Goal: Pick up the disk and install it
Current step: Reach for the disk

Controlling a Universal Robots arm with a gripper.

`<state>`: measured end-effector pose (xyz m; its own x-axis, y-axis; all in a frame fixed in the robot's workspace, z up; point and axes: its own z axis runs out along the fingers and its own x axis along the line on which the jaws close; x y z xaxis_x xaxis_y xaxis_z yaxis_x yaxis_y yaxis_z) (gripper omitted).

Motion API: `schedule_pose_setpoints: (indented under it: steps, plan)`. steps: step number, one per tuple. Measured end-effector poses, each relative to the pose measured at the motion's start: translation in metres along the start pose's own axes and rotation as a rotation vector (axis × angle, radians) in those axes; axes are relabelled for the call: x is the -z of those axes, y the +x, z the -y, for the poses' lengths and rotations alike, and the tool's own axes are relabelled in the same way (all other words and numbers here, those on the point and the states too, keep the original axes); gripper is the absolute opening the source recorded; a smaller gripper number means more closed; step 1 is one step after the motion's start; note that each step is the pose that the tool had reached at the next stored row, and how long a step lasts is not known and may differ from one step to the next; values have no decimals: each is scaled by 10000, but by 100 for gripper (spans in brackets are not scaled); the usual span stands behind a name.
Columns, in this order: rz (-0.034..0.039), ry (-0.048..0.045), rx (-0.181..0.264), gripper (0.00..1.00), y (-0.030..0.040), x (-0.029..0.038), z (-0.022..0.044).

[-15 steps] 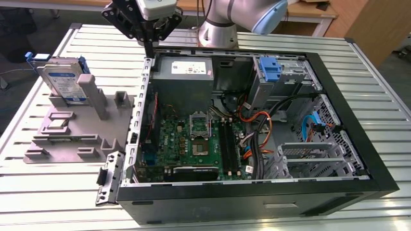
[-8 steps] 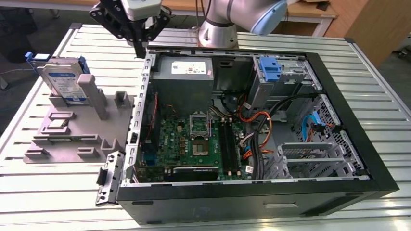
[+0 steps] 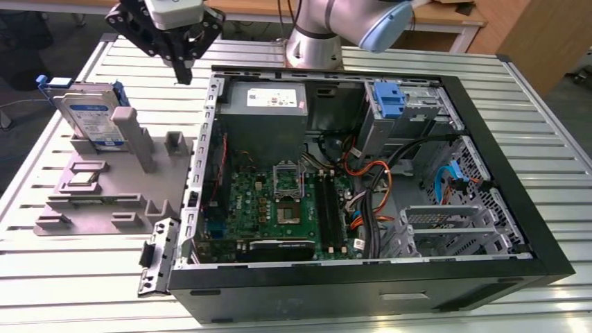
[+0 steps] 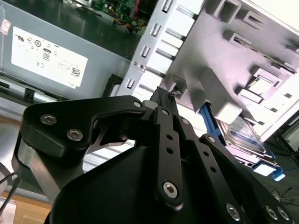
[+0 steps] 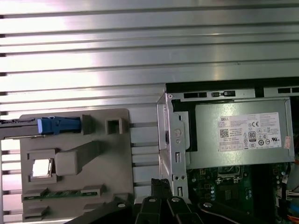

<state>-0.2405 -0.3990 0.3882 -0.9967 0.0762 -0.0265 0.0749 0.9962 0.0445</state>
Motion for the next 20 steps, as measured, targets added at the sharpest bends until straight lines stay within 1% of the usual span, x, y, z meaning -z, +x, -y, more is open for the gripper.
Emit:
schedule_pose_setpoints:
  steps: [4, 7, 12, 16, 20]
  plan:
    - [3, 1, 0, 10, 123, -2, 9]
    - [4, 0, 0, 10, 198, -5, 15]
    - [4, 0, -1, 10, 303, -10, 24]
    - [3, 1, -1, 10, 367, -15, 29]
    - [5, -1, 0, 10, 428, -44, 34]
